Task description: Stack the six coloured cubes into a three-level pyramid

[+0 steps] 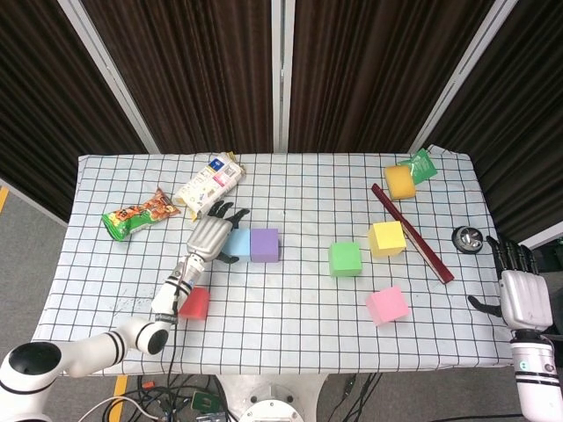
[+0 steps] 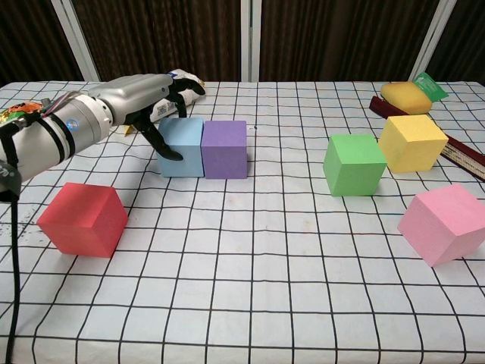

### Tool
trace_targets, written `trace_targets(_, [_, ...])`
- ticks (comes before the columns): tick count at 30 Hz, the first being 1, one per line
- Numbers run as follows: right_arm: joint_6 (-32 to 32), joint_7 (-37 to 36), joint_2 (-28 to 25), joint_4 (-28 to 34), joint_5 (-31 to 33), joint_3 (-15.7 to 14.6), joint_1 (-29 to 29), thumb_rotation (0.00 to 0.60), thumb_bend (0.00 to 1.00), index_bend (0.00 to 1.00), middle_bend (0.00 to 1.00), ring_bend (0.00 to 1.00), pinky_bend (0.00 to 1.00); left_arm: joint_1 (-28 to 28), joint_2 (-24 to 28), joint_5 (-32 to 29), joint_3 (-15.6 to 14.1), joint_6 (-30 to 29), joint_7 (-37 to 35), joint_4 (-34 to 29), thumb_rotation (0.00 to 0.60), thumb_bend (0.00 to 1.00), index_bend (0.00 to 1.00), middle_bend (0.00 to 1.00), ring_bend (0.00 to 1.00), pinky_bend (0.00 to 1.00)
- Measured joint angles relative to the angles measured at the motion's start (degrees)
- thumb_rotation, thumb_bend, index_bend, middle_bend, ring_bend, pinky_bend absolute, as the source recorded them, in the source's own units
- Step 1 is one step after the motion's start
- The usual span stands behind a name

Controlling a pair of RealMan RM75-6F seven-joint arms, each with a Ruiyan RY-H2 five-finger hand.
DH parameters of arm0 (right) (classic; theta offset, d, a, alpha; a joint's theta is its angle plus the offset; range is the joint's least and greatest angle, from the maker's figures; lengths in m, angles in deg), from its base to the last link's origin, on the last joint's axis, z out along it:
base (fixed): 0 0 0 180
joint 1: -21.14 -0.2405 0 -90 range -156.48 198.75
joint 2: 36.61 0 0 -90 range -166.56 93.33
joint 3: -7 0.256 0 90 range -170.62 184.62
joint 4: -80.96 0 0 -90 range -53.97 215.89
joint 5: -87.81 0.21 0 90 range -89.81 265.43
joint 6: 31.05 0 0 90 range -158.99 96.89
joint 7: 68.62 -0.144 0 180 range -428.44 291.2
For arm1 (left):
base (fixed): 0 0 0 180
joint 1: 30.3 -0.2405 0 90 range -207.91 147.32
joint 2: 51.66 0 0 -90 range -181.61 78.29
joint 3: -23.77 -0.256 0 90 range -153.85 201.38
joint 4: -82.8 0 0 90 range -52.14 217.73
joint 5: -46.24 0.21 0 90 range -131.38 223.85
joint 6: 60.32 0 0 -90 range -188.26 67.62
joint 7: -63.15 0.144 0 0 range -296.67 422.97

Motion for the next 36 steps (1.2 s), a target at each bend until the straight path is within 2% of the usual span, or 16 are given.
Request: trace_targets(36, [0.3,0.2,-0.1,0.4,-0.5,-0.6,0.3,0.600,0.00,0.00,0.00,0.00,0.00,0.4,-1.5,-1.2,0.1,0.1,0.2,1.2,0.600,0.06,0.13,0.49,0.09,0.04])
